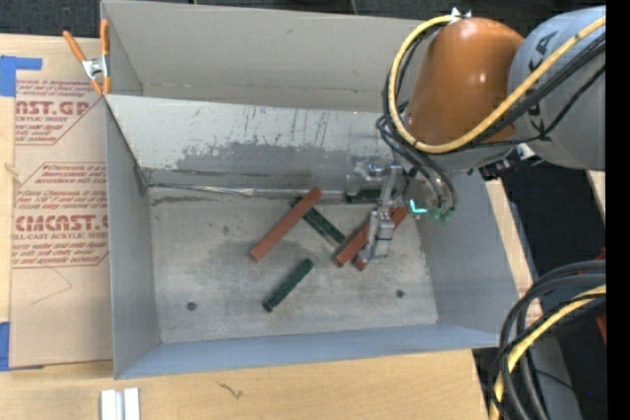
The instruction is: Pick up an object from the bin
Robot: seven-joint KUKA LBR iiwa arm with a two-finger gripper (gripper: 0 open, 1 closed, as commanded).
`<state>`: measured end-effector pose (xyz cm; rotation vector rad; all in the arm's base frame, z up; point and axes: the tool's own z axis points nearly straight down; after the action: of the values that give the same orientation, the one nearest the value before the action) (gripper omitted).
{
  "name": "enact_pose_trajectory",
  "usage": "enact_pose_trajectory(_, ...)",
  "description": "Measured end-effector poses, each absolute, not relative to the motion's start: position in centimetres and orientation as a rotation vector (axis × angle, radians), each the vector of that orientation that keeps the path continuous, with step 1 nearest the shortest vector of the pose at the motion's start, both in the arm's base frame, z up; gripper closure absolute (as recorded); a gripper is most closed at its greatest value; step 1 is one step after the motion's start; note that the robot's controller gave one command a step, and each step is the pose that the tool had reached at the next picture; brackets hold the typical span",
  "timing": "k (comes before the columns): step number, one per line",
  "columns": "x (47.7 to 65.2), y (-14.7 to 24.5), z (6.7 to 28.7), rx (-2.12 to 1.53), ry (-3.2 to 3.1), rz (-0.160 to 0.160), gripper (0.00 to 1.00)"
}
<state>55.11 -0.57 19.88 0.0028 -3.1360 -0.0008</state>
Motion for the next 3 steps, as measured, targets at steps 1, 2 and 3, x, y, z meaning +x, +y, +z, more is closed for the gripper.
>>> enact_pose_trajectory(1, 55.3, -0.6, 20.3, 0.003, -3.144, -0.001, 0.00)
enact_pose_trajectory(2, 55.3, -3.0, 14.4, 0.168, -3.142, 0.001, 0.00)
enact_pose_trajectory(3, 56.3, -7.4, 13.0, 0.627, -3.080, -0.001, 0.00)
